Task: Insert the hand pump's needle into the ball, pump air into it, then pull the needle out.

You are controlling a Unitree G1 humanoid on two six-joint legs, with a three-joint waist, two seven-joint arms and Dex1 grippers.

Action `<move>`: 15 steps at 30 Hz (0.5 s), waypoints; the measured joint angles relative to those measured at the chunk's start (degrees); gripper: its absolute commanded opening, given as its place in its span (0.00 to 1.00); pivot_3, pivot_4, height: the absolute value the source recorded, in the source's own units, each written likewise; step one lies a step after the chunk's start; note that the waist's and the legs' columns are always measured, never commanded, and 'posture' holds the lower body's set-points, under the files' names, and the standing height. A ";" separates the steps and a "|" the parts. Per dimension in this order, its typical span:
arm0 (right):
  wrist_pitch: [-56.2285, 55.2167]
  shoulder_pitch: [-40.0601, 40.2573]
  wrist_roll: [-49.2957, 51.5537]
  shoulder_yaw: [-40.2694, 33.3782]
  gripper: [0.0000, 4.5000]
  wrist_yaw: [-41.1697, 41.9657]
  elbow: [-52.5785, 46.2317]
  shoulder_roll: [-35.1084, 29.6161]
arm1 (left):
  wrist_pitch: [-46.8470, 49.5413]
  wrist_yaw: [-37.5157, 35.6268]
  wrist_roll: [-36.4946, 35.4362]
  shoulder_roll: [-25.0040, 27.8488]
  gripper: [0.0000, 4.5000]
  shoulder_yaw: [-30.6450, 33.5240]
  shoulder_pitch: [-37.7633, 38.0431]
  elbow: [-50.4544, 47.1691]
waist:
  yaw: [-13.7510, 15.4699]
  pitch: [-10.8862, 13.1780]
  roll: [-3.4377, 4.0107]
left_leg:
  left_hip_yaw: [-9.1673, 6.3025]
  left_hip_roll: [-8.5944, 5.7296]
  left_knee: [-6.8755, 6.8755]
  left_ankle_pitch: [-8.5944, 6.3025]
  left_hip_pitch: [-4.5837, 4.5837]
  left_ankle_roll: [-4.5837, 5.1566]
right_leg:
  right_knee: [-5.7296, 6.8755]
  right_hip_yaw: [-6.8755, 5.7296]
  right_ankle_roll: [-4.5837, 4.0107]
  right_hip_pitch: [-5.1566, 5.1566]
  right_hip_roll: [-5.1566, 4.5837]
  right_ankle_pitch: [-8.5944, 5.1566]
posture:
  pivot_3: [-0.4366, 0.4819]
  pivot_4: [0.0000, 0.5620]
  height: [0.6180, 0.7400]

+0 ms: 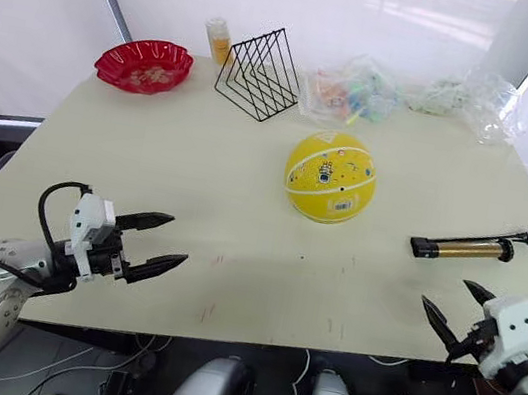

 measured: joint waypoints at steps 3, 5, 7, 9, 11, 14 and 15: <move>-2.91 1.53 0.77 -1.09 0.98 3.84 2.15 -1.07 | -1.81 0.35 1.26 0.23 1.00 0.78 2.10 2.32 | -0.11 0.00 0.00 | 0.05 0.05 0.00 0.00 0.03 0.00 | 0.00 0.03 -0.01 0.00 0.01 0.00 | 0.48 0.27 0.97; -3.88 1.78 1.76 -2.75 0.98 5.84 4.56 -2.18 | -2.90 0.72 1.88 0.22 1.00 1.93 3.31 4.53 | -0.15 0.01 -0.02 | 0.08 0.07 0.00 0.00 0.03 0.00 | -0.01 0.04 -0.01 0.00 0.01 0.00 | 0.48 0.27 0.97; -4.45 1.47 3.18 -4.27 0.98 7.76 6.30 -2.83 | -4.23 1.52 2.41 0.19 1.00 2.53 3.53 6.15 | -0.07 0.01 -0.03 | 0.09 0.07 0.00 0.00 0.04 0.00 | -0.03 0.06 -0.02 0.02 -0.04 0.00 | 0.48 0.27 0.97; -4.53 1.28 4.20 -4.63 0.98 9.17 7.44 -3.43 | -5.10 1.76 2.48 0.11 1.00 2.96 3.65 7.25 | -0.01 0.01 -0.04 | 0.08 0.10 0.00 0.00 0.06 0.00 | -0.03 0.05 -0.03 0.04 -0.13 0.01 | 0.48 0.27 0.97; -4.69 1.12 4.67 -4.70 0.98 10.18 8.30 -3.88 | -5.46 2.08 2.68 0.10 1.00 3.20 3.74 7.99 | 0.05 0.01 -0.04 | 0.07 0.12 0.00 0.00 0.07 -0.01 | -0.03 0.05 -0.04 0.04 -0.13 0.01 | 0.48 0.27 0.97; -5.46 0.69 5.03 -4.80 0.98 11.05 9.67 -3.96 | -6.42 2.36 2.93 0.08 1.00 3.72 4.35 8.65 | 0.06 0.01 -0.04 | 0.07 0.14 0.00 -0.01 0.06 -0.01 | -0.04 0.05 -0.06 0.03 -0.14 0.02 | 0.48 0.27 0.97; -5.67 0.41 5.04 -4.81 0.98 11.15 10.03 -4.00 | -7.26 2.43 3.13 0.07 1.00 3.81 4.93 8.66 | 0.04 0.01 -0.04 | 0.09 0.14 0.00 -0.01 0.06 -0.01 | -0.06 0.06 -0.06 0.03 -0.16 0.02 | 0.48 0.27 0.97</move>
